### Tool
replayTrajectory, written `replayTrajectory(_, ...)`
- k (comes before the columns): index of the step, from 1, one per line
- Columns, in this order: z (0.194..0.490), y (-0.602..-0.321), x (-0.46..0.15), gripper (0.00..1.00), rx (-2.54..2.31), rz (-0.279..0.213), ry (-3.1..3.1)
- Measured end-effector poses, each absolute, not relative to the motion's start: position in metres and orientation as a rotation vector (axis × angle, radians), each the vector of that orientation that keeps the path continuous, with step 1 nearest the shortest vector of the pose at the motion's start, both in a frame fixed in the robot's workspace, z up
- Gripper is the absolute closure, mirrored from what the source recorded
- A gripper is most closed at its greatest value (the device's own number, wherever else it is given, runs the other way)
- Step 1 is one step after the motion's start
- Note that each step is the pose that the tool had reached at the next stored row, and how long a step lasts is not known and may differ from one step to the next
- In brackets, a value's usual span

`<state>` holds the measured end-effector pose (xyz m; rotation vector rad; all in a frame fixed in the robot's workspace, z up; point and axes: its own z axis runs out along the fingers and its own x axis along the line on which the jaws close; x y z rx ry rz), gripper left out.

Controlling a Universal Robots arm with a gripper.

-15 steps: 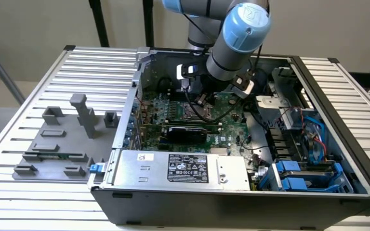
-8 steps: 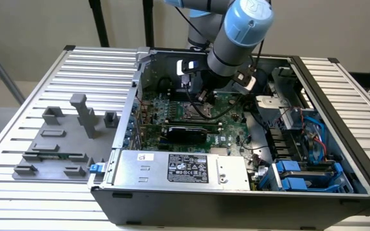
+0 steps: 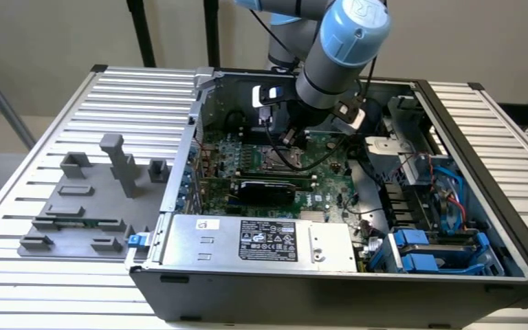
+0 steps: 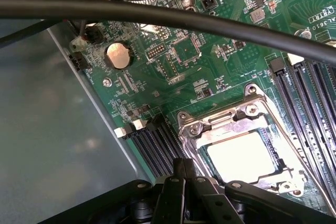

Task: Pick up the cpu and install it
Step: 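Install the second cpu locking lever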

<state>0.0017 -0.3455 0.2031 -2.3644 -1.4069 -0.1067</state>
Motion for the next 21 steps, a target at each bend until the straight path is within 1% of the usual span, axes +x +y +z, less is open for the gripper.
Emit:
replayTrajectory(8, 0.203, -0.346, 0.002, 0.89, -2.364, -0.107, -1.407)
replayTrajectory(21, 0.220, -0.354, -0.012, 0.89, -2.372, -0.118, -1.415)
